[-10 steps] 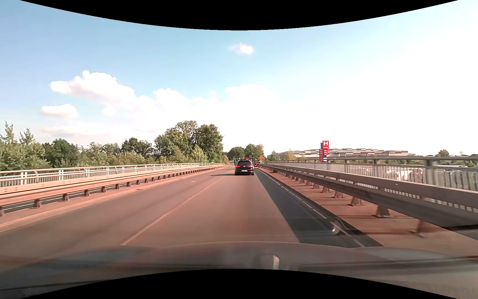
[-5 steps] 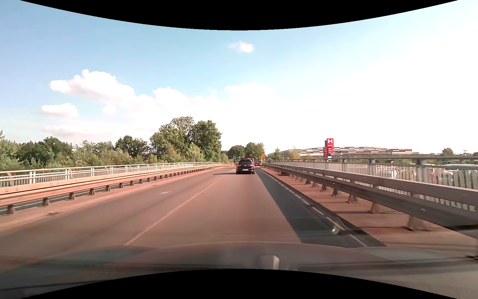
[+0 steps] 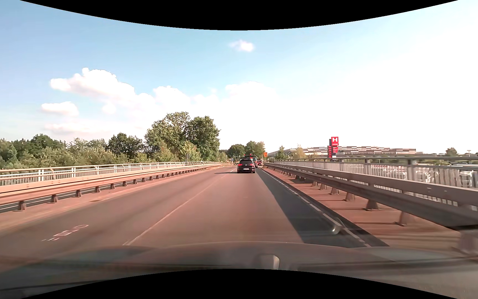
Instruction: Follow the waypoints while adhering to traffic rules and regulations
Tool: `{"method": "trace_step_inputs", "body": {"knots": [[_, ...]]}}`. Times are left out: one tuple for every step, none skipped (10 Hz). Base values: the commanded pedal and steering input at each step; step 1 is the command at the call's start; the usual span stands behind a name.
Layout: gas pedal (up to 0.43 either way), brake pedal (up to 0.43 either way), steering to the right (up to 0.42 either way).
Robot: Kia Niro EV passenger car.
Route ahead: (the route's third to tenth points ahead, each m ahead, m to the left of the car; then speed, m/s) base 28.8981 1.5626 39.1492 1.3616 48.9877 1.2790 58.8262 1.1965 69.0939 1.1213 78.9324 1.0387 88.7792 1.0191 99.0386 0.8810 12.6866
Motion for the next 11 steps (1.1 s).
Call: {"method": "trace_step_inputs", "body": {"knots": [[0.130,0.000,-0.003],[0.130,0.000,-0.003],[0.130,0.000,-0.003],[0.130,0.000,-0.003],[0.130,0.000,-0.003],[0.130,0.000,-0.003],[0.130,0.000,-0.002],[0.130,0.000,-0.002],[0.130,0.000,-0.002],[0.130,0.000,-0.002],[0.130,0.000,-0.002]]}}
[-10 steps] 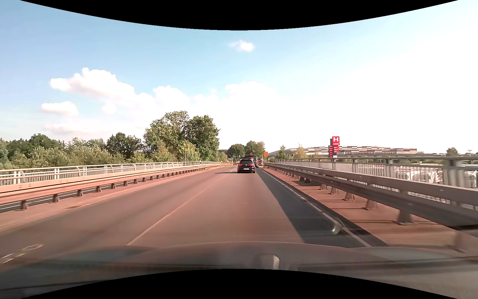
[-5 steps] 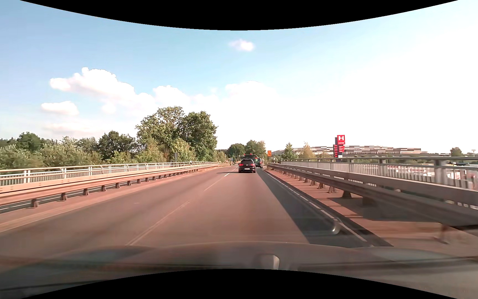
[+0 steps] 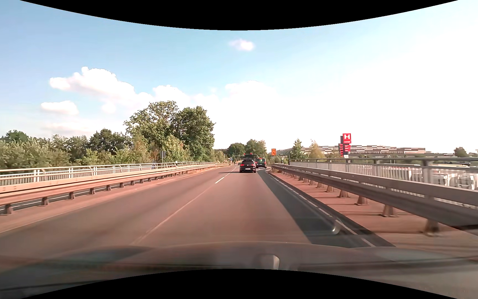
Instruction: Follow the waypoints while adhering to traffic rules and regulations
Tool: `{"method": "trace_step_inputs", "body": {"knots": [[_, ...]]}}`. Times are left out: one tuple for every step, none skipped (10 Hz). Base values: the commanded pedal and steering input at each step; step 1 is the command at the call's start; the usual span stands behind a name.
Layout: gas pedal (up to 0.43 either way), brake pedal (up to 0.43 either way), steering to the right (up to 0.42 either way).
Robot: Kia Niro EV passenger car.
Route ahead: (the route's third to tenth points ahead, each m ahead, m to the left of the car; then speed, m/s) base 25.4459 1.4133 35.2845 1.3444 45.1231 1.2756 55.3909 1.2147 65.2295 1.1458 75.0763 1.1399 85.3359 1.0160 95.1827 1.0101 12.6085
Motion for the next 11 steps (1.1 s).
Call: {"method": "trace_step_inputs", "body": {"knots": [[0.130,0.000,-0.001],[0.130,0.000,-0.001],[0.130,0.000,-0.001],[0.130,0.000,-0.001],[0.130,0.000,-0.001],[0.130,0.000,-0.001],[0.130,0.000,-0.001],[0.130,0.000,0.000],[0.130,0.000,0.000],[0.130,0.000,0.000],[0.130,0.000,0.000]]}}
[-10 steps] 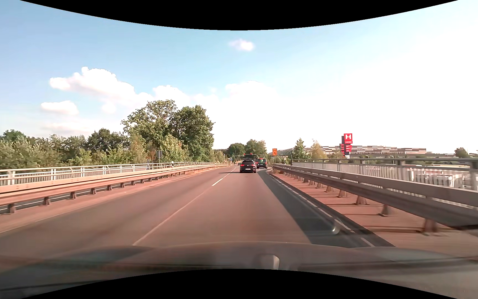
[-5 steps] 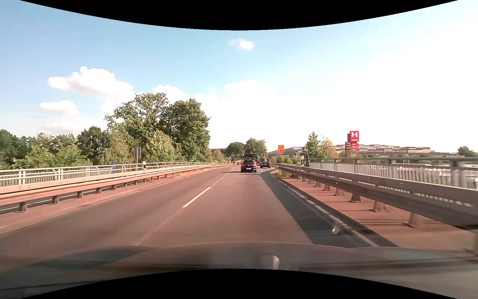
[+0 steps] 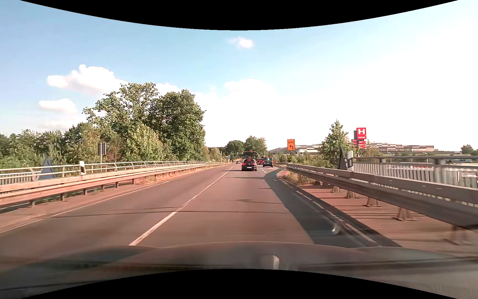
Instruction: Follow the waypoints while adhering to traffic rules and regulations
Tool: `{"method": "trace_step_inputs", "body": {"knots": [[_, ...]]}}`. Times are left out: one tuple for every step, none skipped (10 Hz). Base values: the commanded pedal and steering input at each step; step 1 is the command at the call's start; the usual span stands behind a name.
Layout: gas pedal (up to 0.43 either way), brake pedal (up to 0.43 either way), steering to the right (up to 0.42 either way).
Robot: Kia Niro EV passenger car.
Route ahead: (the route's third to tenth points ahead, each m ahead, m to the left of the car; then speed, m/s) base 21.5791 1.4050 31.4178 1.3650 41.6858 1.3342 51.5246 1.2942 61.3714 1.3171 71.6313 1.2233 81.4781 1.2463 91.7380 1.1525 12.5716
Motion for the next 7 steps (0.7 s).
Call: {"method": "trace_step_inputs", "body": {"knots": [[0.130,0.000,0.001],[0.130,0.000,0.001],[0.130,0.000,0.001],[0.130,0.000,0.001],[0.130,0.000,0.001],[0.130,0.000,0.002],[0.130,0.000,0.003]]}}
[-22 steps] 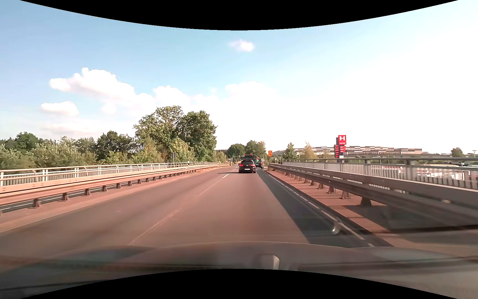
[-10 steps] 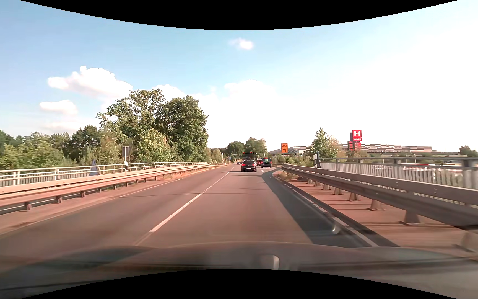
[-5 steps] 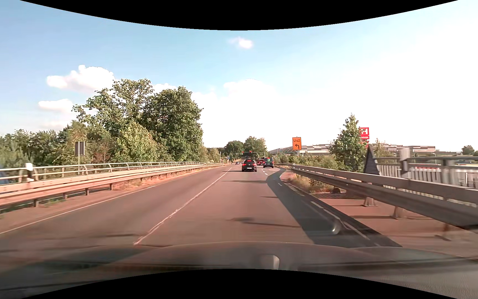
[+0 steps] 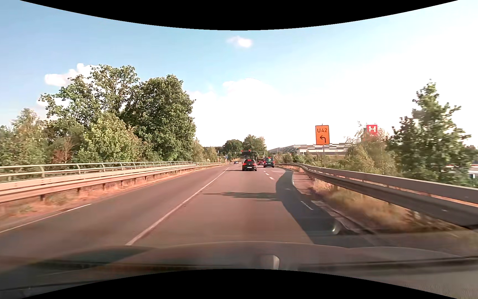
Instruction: Follow the waypoints while adhering to traffic rules and regulations
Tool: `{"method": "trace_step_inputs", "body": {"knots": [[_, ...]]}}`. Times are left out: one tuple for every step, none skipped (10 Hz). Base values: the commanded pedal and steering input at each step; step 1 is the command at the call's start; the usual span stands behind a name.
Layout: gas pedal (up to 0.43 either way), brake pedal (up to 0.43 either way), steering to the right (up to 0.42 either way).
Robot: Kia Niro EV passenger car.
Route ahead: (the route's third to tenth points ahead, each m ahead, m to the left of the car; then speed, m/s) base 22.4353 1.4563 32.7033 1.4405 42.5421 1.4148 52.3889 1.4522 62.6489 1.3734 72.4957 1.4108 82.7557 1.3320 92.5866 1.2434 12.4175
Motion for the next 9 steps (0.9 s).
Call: {"method": "trace_step_inputs", "body": {"knots": [[0.130,0.000,0.003],[0.130,0.000,0.002],[0.130,0.000,0.003],[0.130,0.000,0.002],[0.130,0.000,0.002],[0.130,0.000,0.002],[0.130,0.000,0.002],[0.130,0.000,0.002],[0.130,0.000,0.002]]}}
